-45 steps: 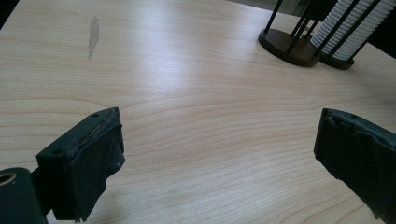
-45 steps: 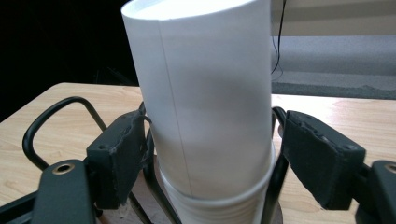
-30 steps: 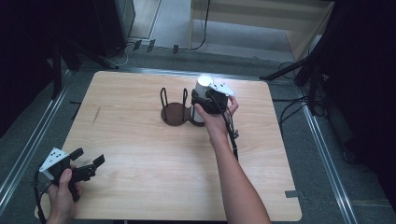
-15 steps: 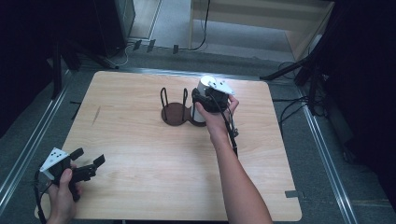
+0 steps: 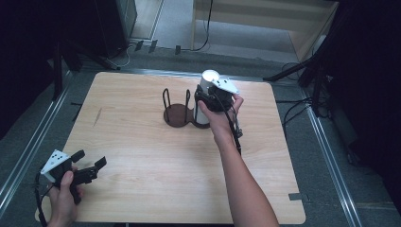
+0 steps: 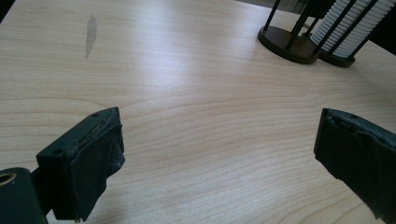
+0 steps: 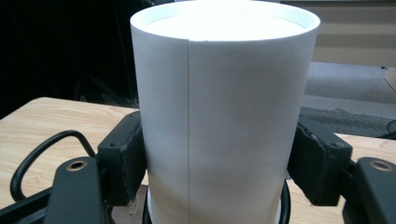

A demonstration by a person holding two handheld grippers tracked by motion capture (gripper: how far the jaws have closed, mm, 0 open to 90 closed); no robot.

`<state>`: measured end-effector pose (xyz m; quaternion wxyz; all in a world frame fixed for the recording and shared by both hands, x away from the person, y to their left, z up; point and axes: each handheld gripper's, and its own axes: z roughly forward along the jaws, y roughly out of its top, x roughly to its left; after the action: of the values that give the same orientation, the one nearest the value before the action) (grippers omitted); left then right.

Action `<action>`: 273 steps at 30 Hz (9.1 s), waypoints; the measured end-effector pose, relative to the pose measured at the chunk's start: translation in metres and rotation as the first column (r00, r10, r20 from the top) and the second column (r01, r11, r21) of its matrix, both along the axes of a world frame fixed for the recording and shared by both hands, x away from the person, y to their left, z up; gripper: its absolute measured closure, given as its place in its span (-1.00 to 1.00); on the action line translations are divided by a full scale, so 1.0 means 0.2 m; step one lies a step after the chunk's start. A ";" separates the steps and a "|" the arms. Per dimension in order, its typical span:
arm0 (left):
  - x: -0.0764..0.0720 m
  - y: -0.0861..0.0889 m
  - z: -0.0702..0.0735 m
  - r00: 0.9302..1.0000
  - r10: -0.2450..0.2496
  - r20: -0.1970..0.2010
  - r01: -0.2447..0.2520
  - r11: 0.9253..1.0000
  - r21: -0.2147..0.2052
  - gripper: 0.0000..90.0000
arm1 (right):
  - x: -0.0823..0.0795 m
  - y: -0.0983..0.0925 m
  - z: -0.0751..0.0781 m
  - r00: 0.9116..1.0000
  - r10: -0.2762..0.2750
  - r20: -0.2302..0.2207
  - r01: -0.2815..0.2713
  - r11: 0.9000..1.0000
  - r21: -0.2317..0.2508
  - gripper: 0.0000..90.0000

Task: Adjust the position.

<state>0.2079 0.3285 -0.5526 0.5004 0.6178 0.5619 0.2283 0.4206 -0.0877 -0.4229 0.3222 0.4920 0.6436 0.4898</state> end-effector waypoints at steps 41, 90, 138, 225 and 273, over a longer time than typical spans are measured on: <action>0.01 -0.02 0.03 0.999 -0.041 0.034 0.041 0.999 0.013 -0.95 | -0.25 -0.15 0.27 0.993 0.014 0.117 -0.016 1.000 0.010 -0.34; 0.28 -0.74 0.44 0.932 -0.360 0.044 0.352 0.927 0.126 -1.00 | -0.69 -0.28 -0.27 0.996 0.073 0.056 -0.063 0.984 -0.168 -0.34; 0.25 -1.05 0.38 0.812 -0.577 -0.082 0.583 0.798 0.156 -0.86 | -0.91 0.00 -0.48 0.925 0.328 0.191 -0.143 0.768 -0.625 -0.33; 0.19 -1.04 0.38 0.808 -0.589 0.035 0.561 0.785 0.261 -0.19 | -0.99 0.04 -0.48 0.853 0.491 0.177 -0.238 0.668 -0.705 -0.83; 0.20 -0.93 0.35 0.857 -0.350 0.380 0.329 0.937 0.120 -0.19 | -0.91 -0.06 -0.30 0.978 0.200 0.051 -0.192 0.972 -0.136 -0.93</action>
<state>0.2471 0.1422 -0.4829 0.6198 0.6607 0.3257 0.2706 0.2383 -0.1006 -0.4836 0.3242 0.3878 0.7088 0.4920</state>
